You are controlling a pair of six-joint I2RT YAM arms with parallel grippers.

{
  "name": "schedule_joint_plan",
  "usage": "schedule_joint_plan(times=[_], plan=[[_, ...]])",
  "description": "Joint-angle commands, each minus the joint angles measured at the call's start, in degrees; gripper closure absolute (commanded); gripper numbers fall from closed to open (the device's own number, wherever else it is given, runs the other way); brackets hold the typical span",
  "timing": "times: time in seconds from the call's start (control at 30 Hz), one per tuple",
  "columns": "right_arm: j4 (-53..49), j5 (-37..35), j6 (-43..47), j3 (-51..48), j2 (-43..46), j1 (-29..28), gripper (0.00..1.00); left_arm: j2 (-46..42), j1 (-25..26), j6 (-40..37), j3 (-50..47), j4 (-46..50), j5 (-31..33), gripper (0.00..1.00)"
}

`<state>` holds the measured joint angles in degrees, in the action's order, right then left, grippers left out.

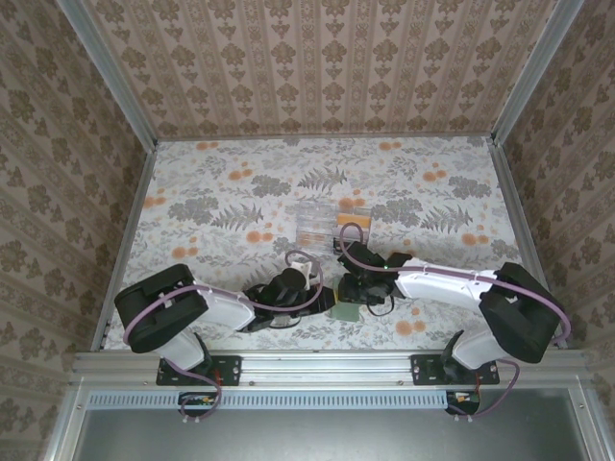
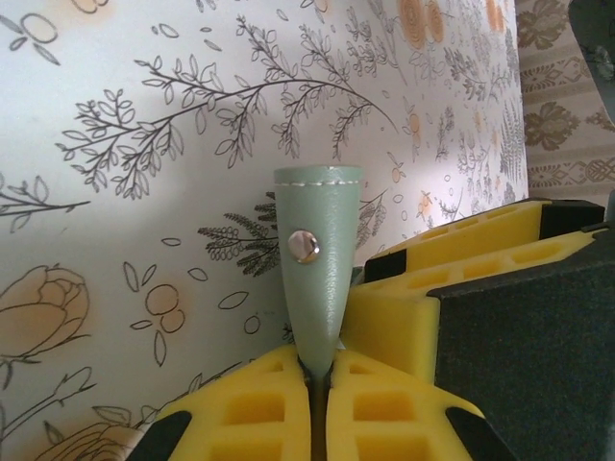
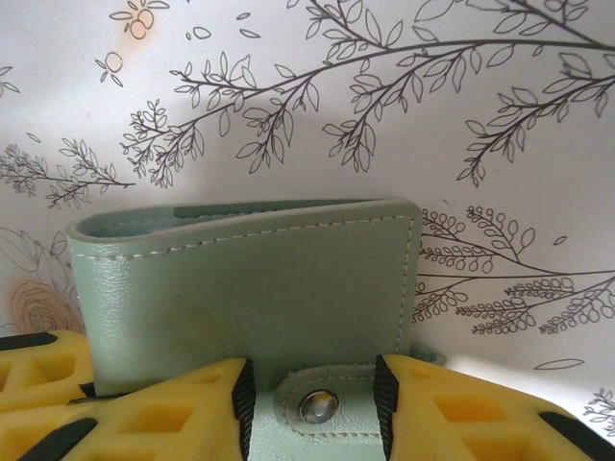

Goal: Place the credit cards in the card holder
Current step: Open the button on the card holder.

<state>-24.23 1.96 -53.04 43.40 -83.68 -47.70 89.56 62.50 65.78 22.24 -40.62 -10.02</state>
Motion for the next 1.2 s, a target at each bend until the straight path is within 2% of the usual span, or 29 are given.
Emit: schedule_joint_plan(times=[0.0,0.07,0.17,0.33,0.43,0.67,1.03,1.17], plan=[[-3.2,0.1,0.9,1.9,-2.5,-1.5,0.54,0.3,-0.2,-0.4,-0.3,-4.0,-0.6,1.0],[-5.0,-1.4,1.5,2.7,-4.1,-2.3,0.51,0.4,-0.2,-0.5,-0.1,-4.6,-0.9,1.0],[-10.9,-5.3,2.3,5.5,-8.2,-4.2,0.51,0.2,-0.3,-0.5,-0.3,-5.8,-0.8,1.0],[-15.6,-8.9,0.9,5.6,-11.5,-6.6,0.62,-1.2,-0.8,-0.1,-1.6,-5.1,1.0,1.0],[-17.2,-10.5,0.3,4.1,-10.9,-6.8,0.72,-2.5,-1.2,0.2,-2.9,-4.4,2.2,1.0],[-20.7,-15.2,0.3,2.7,-7.0,-5.4,0.9,-5.6,-2.1,-0.4,-4.6,-0.9,2.9,1.0],[-22.0,-16.2,0.8,2.7,-4.7,-4.1,1.0,-7.1,-2.4,-0.8,-5.0,1.4,3.7,1.0],[-22.3,-16.3,0.8,1.1,-3.5,-4.1,1.0,-6.9,-2.5,-0.3,-5.0,1.7,4.2,1.0]])
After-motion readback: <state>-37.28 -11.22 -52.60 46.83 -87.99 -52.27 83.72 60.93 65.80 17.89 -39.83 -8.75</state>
